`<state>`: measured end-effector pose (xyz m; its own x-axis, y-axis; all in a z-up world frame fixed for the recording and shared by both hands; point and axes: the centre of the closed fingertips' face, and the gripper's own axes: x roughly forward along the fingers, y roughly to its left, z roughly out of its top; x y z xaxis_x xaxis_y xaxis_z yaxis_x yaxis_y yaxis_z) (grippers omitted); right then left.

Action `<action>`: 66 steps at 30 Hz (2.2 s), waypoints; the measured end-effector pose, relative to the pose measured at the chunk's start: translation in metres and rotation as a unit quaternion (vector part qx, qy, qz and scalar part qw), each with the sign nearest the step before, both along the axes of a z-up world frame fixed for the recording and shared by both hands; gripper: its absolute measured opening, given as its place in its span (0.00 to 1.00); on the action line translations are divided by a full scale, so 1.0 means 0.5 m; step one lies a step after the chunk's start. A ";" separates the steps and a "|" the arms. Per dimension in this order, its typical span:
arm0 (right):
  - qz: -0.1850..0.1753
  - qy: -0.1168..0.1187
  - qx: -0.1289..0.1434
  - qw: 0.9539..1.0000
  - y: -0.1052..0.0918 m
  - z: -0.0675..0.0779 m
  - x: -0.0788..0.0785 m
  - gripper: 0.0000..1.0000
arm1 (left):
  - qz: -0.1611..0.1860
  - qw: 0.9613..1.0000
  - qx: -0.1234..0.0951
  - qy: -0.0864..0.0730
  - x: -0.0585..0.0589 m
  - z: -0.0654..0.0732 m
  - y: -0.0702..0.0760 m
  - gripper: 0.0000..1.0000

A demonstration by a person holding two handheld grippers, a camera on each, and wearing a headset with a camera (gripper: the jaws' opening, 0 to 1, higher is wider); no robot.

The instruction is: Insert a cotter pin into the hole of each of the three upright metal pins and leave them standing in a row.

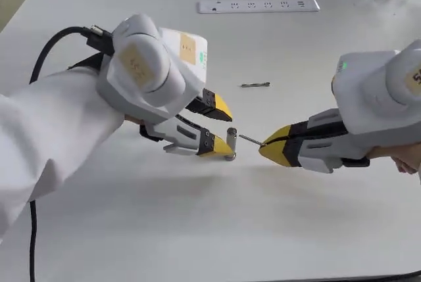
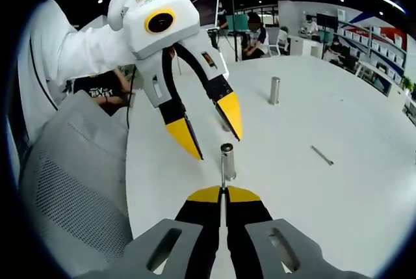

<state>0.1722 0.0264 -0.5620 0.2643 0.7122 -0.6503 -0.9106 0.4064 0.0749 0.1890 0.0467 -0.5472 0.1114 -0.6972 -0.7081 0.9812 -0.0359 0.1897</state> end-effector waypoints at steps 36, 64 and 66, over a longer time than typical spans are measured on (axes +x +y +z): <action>0.035 -0.006 -0.017 0.999 -0.001 -0.006 0.009 0.00 | -0.004 0.999 0.026 0.029 0.000 -0.019 0.004 0.11; 0.067 -0.016 -0.035 0.997 0.021 -0.017 0.018 0.00 | 0.043 0.996 0.019 0.072 -0.001 -0.023 0.005 0.07; 0.072 -0.018 -0.038 0.996 0.022 -0.017 0.017 0.00 | 0.049 0.996 0.017 0.076 -0.001 -0.023 0.006 0.07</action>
